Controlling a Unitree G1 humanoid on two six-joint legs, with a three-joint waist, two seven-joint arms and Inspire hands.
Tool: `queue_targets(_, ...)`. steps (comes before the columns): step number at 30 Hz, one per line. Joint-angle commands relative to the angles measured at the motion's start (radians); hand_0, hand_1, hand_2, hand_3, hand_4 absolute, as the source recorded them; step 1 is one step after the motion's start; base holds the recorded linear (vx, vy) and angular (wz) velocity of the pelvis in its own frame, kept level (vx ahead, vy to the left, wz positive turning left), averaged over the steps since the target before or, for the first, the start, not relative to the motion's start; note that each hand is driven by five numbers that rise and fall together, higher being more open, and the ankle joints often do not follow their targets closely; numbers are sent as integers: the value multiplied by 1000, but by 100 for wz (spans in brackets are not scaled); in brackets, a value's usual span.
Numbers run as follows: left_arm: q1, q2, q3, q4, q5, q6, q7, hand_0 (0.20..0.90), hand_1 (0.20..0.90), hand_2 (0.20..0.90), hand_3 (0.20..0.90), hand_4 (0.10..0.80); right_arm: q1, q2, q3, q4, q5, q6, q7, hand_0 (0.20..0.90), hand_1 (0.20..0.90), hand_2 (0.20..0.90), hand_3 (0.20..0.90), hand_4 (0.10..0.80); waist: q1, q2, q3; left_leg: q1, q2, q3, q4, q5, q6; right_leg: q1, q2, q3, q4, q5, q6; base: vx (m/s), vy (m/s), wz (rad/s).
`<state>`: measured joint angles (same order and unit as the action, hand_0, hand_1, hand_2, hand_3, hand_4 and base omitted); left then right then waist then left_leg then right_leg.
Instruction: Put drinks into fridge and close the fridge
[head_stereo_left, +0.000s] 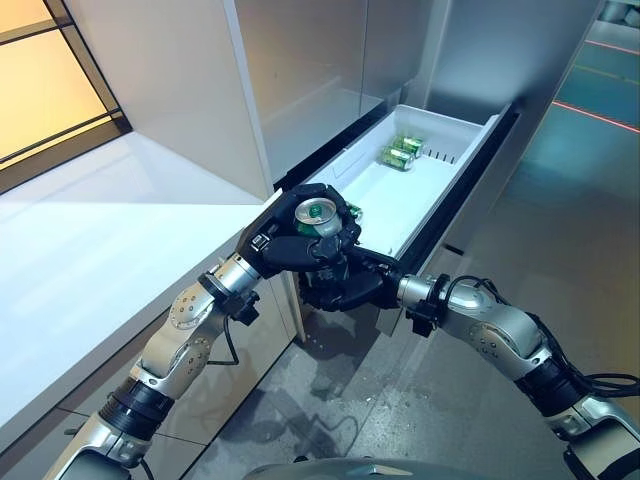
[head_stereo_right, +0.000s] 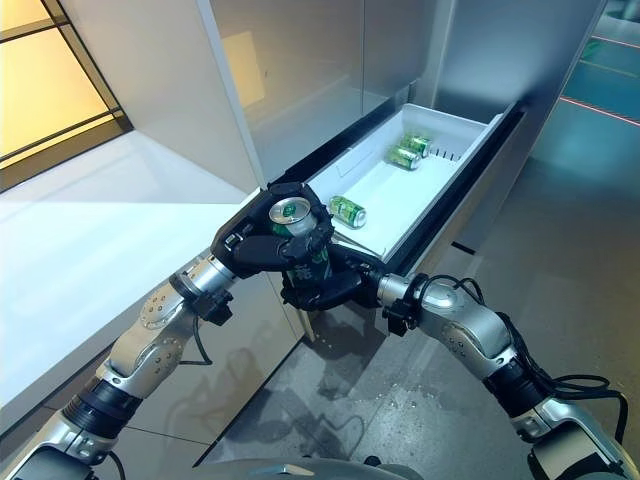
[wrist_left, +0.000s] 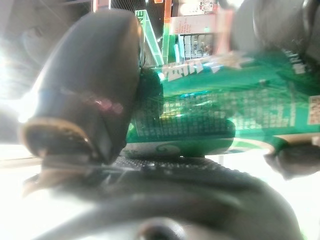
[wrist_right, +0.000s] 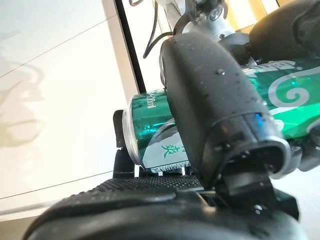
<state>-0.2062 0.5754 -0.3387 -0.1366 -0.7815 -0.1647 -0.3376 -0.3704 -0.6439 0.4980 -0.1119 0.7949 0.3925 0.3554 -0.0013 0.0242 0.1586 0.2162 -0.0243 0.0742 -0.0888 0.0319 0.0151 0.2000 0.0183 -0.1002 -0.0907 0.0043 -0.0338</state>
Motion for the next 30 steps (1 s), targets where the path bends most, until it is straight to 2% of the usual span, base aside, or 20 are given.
queue_targets(1, -162, -31, -23, -21, 136, -172, 13, 300, 300, 300, 200, 100, -144, 137, -17, -99, 135, -93, 25, 300, 300, 300, 200, 100, 2, -28, -77, -19, -36, -35, 13, -76, 27, -25, -17, -24, 54, -58, 74, 0, 0, 0)
queue_targets(2, -165, -25, -24, -19, 170, -183, 21, 434, 434, 434, 356, 256, -147, 138, -20, -93, 126, -95, 20, 300, 300, 300, 200, 100, 2, -28, -76, -19, -36, -37, 13, -76, 27, -25, -15, -23, 56, -59, 73, 0, 0, 0)
queue_targets(3, -166, -24, -25, -19, 176, -184, 22, 535, 535, 535, 475, 375, -147, 138, -21, -92, 124, -95, 19, 300, 300, 300, 200, 100, 2, -28, -76, -19, -36, -37, 14, -76, 27, -25, -15, -23, 56, -60, 72, 0, 0, 0)
queue_targets(4, -168, -19, -26, -16, 183, -187, 25, 589, 589, 589, 538, 438, -151, 135, -21, -90, 123, -94, 14, 300, 300, 300, 200, 100, 2, -28, -76, -19, -36, -38, 14, -76, 27, -25, -14, -22, 56, -60, 71, 0, 0, 0)
queue_targets(5, -173, -11, -26, -14, 198, -176, 28, 589, 589, 589, 538, 438, -155, 129, -22, -86, 115, -96, 7, 300, 300, 300, 200, 100, 2, -27, -77, -18, -36, -40, 14, -76, 27, -23, -13, -21, 56, -61, 70, 0, 0, 0)
queue_targets(6, -175, -6, -25, -14, 205, -171, 29, 900, 900, 900, 900, 800, -158, 124, -25, -85, 109, -95, 2, 300, 300, 300, 200, 100, 2, -27, -77, -18, -37, -42, 15, -76, 27, -23, -12, -20, 56, -62, 70, 0, 0, 0)
queue_targets(10, -188, 14, -19, -9, 178, -199, 44, 900, 900, 900, 900, 800, -178, 103, -34, -73, 65, -96, -33, 300, 300, 300, 200, 100, 2, -29, -78, -19, -38, -48, 16, -76, 26, -22, -12, -20, 59, -64, 70, 0, 0, 0)
queue_targets(14, -193, 11, 21, -23, 145, -307, 126, 900, 900, 900, 900, 800, -210, 78, -60, -46, 25, -92, -91, 300, 300, 300, 200, 100, 5, -31, -78, -18, -37, -51, 16, -76, 24, -22, -13, -26, 66, -69, 68, 0, 0, 0)
queue_targets(18, -193, -2, 84, -68, 202, -422, 234, 900, 900, 900, 900, 800, -238, 75, -107, -21, 5, -72, -164, 300, 300, 300, 200, 100, 14, -39, -82, -26, -37, -63, 17, -72, 23, -28, -16, -34, 75, -70, 64, 1, -8, 9)
queue_targets(21, -199, -15, 115, -95, 224, -461, 270, 900, 900, 900, 900, 800, -267, 75, -135, -6, 1, -62, -224, 300, 300, 300, 200, 100, 20, -44, -84, -25, -39, -76, 16, -73, 23, -27, -17, -40, 83, -75, 62, 9, -5, 9)
queue_targets(25, -227, -30, 137, -112, 193, -446, 263, 900, 900, 900, 900, 800, -322, 80, -163, 54, -24, -65, -306, 300, 300, 300, 200, 100, 30, -49, -85, -22, -40, -91, 15, -73, 21, -22, -19, -53, 91, -81, 62, 28, 6, 9)
queue_targets(30, -262, -52, 127, -104, 95, -283, 198, 900, 900, 900, 900, 800, -413, 82, -181, 160, -60, -79, -409, 300, 300, 300, 200, 100, 44, -47, -84, -19, -42, -106, 12, -73, 18, -18, -21, -69, 100, -88, 61, 36, 18, 10)
